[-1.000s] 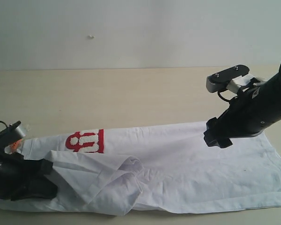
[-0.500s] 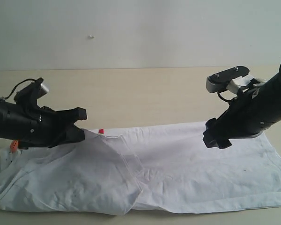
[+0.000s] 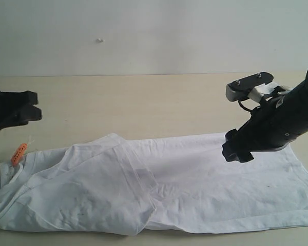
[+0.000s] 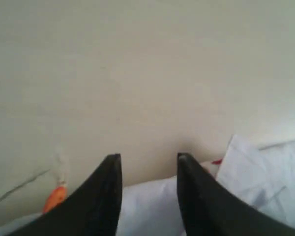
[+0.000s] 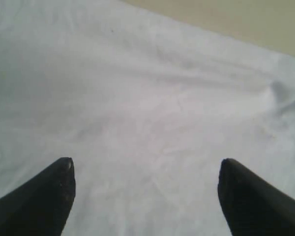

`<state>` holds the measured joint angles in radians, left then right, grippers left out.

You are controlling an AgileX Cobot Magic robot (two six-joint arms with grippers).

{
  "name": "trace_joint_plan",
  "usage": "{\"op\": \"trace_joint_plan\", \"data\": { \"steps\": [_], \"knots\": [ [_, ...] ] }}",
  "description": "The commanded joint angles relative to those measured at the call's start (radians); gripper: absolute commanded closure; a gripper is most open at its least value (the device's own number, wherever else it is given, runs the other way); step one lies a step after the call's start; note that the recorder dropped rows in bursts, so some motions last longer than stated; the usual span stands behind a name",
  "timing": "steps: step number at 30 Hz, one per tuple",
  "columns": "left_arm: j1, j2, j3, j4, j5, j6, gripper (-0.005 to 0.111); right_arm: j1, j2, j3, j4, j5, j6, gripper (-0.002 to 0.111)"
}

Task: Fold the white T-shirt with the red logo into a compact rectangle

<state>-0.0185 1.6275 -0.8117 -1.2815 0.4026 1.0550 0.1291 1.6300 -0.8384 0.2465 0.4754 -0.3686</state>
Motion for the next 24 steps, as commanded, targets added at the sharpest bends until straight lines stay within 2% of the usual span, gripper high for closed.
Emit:
{"op": "trace_joint_plan", "data": {
  "steps": [1,3,6,11,17,20,24],
  "knots": [
    [0.116,-0.022,-0.002,0.347,0.145,-0.098,0.061,-0.002,-0.009,-0.006,0.012,0.008,-0.005,0.033],
    [0.162,-0.022,-0.002,0.476,0.161,-0.199,0.045,-0.002,-0.009,-0.006,0.015,0.023,-0.007,0.033],
    [0.210,-0.010,-0.002,0.505,0.178,-0.316,0.028,-0.002,-0.009,-0.006,0.024,0.031,-0.007,0.033],
    [0.246,0.049,-0.002,0.535,0.284,-0.339,0.040,-0.002,-0.009,-0.006,0.049,0.046,-0.036,0.033],
    [0.246,0.125,-0.002,0.584,0.292,-0.339,0.027,-0.002,-0.009,-0.006,0.088,0.061,-0.078,0.033],
    [0.248,0.149,-0.002,0.647,0.258,-0.355,0.027,-0.002,-0.011,-0.006,0.093,0.064,-0.083,0.033],
    [0.252,0.178,-0.002,0.658,0.249,-0.355,0.027,-0.002,-0.011,-0.006,0.093,0.066,-0.083,0.033]
  ]
}}
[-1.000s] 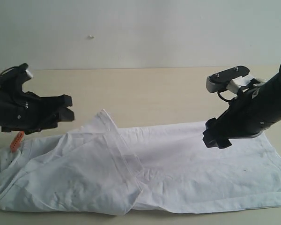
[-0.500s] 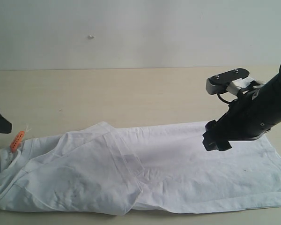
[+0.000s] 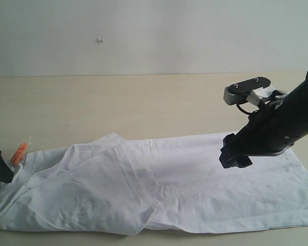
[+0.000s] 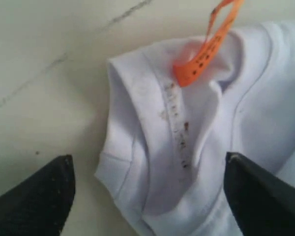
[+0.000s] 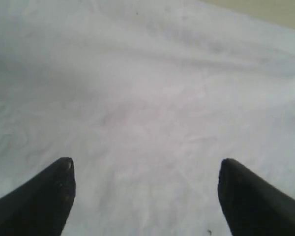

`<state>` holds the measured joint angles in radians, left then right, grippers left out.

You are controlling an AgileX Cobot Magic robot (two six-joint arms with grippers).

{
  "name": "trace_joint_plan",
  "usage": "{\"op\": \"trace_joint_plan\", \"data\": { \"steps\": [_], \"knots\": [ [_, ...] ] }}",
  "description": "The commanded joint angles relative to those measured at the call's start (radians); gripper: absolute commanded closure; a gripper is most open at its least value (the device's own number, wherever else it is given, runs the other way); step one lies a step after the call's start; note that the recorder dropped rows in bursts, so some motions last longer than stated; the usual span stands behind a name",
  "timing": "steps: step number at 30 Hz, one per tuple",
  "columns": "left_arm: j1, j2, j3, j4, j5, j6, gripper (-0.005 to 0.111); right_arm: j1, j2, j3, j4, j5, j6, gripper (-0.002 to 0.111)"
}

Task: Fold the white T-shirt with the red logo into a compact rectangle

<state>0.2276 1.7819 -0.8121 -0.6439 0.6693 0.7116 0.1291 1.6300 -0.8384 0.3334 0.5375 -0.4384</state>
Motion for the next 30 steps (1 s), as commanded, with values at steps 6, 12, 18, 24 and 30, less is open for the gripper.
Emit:
{"op": "trace_joint_plan", "data": {
  "steps": [6,12,18,24,30],
  "knots": [
    [0.006,0.079,-0.002,-0.025,0.015,0.014,0.027,-0.002,-0.011,-0.006,0.009,0.004,-0.013,0.033],
    [0.006,0.139,-0.002,-0.246,0.230,0.280,0.027,-0.002,-0.011,-0.006,0.012,0.004,-0.013,0.033],
    [0.001,0.173,-0.002,-0.258,0.296,0.305,0.027,-0.002,-0.011,-0.006,0.015,0.004,-0.013,0.033],
    [0.001,0.168,-0.002,-0.293,0.326,0.353,0.030,-0.002,-0.011,-0.006,0.014,0.002,-0.013,0.033],
    [-0.029,0.167,-0.002,-0.307,0.383,0.361,0.040,-0.002,-0.011,-0.006,0.014,-0.002,-0.013,0.033]
  ]
}}
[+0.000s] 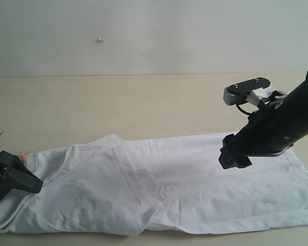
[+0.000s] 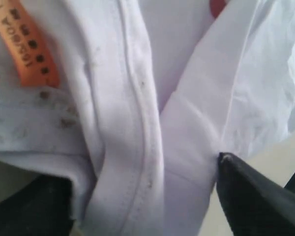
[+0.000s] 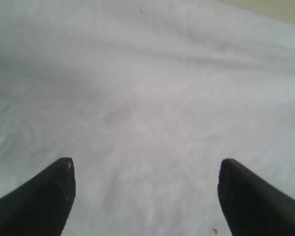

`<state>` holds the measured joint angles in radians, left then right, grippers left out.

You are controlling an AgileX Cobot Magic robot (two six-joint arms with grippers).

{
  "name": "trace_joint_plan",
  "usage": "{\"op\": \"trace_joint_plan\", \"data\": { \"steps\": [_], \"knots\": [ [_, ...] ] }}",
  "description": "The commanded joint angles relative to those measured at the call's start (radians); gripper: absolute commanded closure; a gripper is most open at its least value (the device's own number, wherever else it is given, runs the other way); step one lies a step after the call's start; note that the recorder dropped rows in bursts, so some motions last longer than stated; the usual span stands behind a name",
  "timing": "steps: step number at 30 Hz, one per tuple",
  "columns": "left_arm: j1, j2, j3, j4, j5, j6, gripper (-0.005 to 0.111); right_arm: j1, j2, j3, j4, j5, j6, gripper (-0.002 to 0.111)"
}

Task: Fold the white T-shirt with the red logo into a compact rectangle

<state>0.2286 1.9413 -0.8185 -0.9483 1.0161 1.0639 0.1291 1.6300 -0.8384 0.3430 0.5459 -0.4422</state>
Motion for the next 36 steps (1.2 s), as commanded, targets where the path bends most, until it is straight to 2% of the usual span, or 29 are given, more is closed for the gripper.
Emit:
{"op": "trace_joint_plan", "data": {
  "steps": [1,6,10,12,13,17,19,25,26,29,31,33,35,36],
  "knots": [
    [-0.041,0.008,0.005,-0.013,0.049,0.012,0.044,-0.002,-0.011,-0.006,0.005,-0.011,-0.009,0.033],
    [-0.088,0.008,0.005,-0.033,0.084,0.043,0.055,-0.002,-0.011,-0.006,0.019,-0.010,-0.009,0.033],
    [-0.105,0.008,0.005,-0.036,0.084,0.038,0.084,-0.002,-0.011,-0.006,0.021,-0.008,-0.009,0.033],
    [-0.103,0.008,0.005,-0.033,0.091,0.033,0.104,-0.002,-0.011,-0.006,0.021,-0.004,-0.009,0.033],
    [-0.100,0.008,0.003,-0.026,0.091,0.035,0.106,-0.002,-0.011,-0.006,0.021,0.001,-0.009,0.033],
    [-0.060,0.006,-0.028,0.053,0.078,-0.045,0.107,-0.002,-0.011,-0.006,0.021,0.006,-0.009,0.033],
    [-0.019,-0.003,-0.047,0.057,0.067,-0.060,0.107,-0.002,-0.011,-0.006,0.021,0.006,-0.009,0.033],
    [0.139,-0.066,-0.097,-0.024,0.047,-0.104,0.107,-0.002,-0.011,-0.006,0.023,0.006,-0.009,0.033],
    [0.190,-0.094,-0.116,-0.065,0.056,-0.109,0.107,-0.002,-0.011,-0.006,0.023,0.007,-0.009,0.033],
    [0.240,-0.141,-0.142,-0.174,0.112,-0.109,0.107,-0.002,-0.011,-0.006,0.047,0.004,-0.022,0.033],
    [0.230,-0.169,-0.147,-0.279,0.205,-0.103,0.107,-0.002,-0.011,-0.006,0.085,0.004,-0.059,0.033],
    [0.175,-0.185,-0.147,-0.400,0.205,-0.106,0.107,-0.002,-0.011,-0.006,0.102,0.000,-0.072,0.033],
    [0.110,-0.206,-0.147,-0.423,0.205,-0.128,0.107,-0.002,-0.011,-0.006,0.106,-0.002,-0.071,0.033],
    [0.038,-0.217,-0.147,-0.433,0.205,-0.128,0.107,-0.002,-0.011,-0.006,0.118,-0.006,-0.071,0.033]
  ]
}}
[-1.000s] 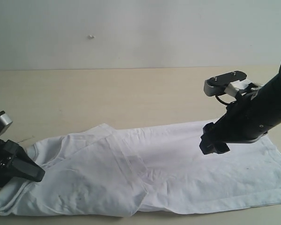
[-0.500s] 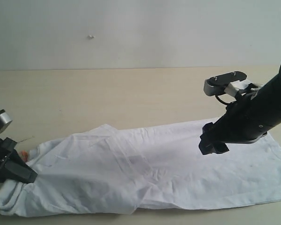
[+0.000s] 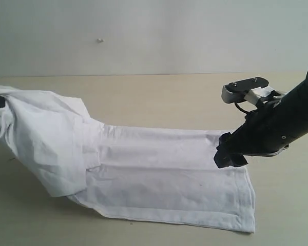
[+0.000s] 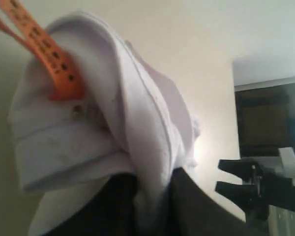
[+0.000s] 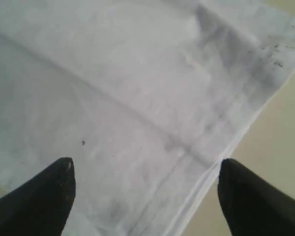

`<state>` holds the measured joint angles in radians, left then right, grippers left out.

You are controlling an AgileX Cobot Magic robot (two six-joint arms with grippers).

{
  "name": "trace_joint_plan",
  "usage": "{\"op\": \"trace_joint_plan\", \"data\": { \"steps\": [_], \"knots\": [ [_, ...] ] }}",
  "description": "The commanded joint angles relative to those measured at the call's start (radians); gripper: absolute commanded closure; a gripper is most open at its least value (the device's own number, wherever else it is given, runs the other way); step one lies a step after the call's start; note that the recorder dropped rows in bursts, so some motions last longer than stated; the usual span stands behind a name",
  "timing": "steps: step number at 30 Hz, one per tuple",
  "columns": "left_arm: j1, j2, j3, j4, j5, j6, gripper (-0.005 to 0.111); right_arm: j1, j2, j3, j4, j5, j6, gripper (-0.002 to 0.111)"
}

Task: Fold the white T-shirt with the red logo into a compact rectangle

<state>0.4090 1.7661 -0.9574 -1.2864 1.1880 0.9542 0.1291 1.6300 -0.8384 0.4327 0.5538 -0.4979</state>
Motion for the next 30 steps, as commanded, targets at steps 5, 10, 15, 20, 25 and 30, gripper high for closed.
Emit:
{"op": "trace_joint_plan", "data": {
  "steps": [5,10,15,20,25,30],
  "knots": [
    [-0.494,-0.049,-0.008,-0.202,0.033,-0.017,0.107,-0.002,-0.064,-0.006,0.079,-0.022,-0.059,0.033],
    [-0.739,-0.047,-0.008,-0.224,-0.261,-0.017,0.106,-0.002,-0.148,-0.006,0.079,-0.025,-0.062,0.033],
    [-0.944,-0.043,-0.008,-0.399,-0.391,0.111,0.037,-0.002,-0.190,-0.006,0.082,-0.023,-0.062,0.033],
    [-0.941,-0.043,-0.020,-0.340,-0.381,0.111,0.022,-0.002,-0.188,-0.006,0.082,-0.007,-0.060,0.033],
    [-0.867,-0.047,-0.020,-0.244,-0.377,0.111,0.022,-0.002,-0.188,-0.006,0.082,-0.005,-0.062,0.033],
    [-0.826,-0.043,-0.020,-0.024,-0.407,0.084,0.029,-0.002,-0.164,-0.006,0.179,0.009,-0.160,0.033]
  ]
}}
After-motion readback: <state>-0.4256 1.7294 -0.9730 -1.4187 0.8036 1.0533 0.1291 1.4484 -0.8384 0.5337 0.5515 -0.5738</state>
